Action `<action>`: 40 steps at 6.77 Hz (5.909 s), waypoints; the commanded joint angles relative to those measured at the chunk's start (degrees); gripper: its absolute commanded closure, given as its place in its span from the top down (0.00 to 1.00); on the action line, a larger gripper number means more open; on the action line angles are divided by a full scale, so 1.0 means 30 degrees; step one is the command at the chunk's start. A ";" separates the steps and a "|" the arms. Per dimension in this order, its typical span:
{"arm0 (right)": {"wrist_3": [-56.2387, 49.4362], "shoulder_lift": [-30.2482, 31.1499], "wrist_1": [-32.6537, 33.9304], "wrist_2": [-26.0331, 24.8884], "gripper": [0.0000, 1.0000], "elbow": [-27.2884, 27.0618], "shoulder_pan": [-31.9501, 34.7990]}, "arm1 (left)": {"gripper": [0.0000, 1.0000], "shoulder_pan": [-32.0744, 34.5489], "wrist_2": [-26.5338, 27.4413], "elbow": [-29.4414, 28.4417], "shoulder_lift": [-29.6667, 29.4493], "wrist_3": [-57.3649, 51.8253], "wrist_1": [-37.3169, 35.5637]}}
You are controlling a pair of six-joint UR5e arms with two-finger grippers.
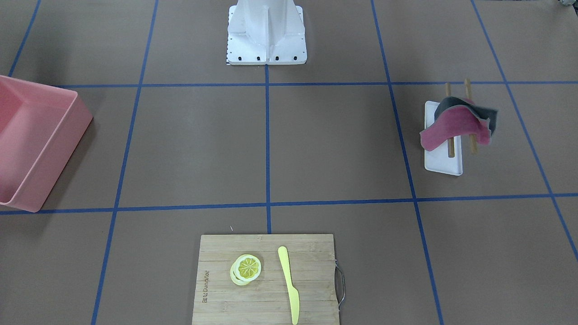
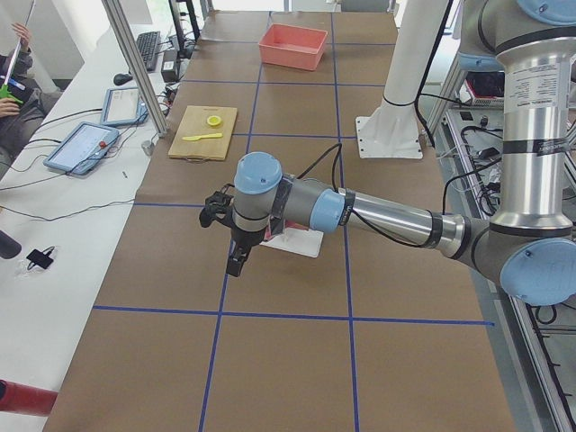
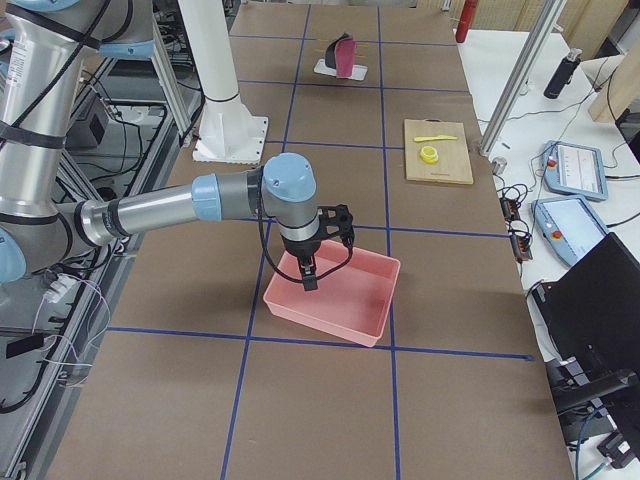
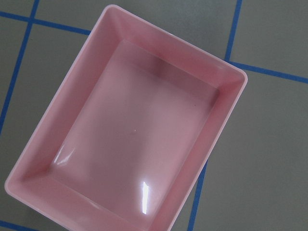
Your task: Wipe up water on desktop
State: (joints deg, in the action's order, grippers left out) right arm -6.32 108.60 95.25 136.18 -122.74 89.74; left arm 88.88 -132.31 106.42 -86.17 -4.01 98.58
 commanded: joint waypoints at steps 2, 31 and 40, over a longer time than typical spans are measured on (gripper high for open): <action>0.5768 -0.0922 -0.2942 0.0222 1.00 -0.0074 -0.1193 | 0.98 -0.0183 -0.0424 -0.0843 -0.0189 0.0020 0.2966; 1.7869 -1.9345 -0.5354 -2.2013 0.95 0.4103 -2.4905 | 0.00 -1.1041 -0.1816 0.0180 -0.8946 4.1085 1.3574; 1.7312 -1.7424 -0.5384 -2.2776 0.00 0.1627 -2.4118 | 0.98 -1.0219 -0.2206 -0.0102 -0.5712 3.1902 1.3457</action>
State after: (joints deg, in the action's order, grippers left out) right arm 45.61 54.96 79.01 67.71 -115.96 16.35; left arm 53.85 -136.78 108.35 -107.81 103.57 139.03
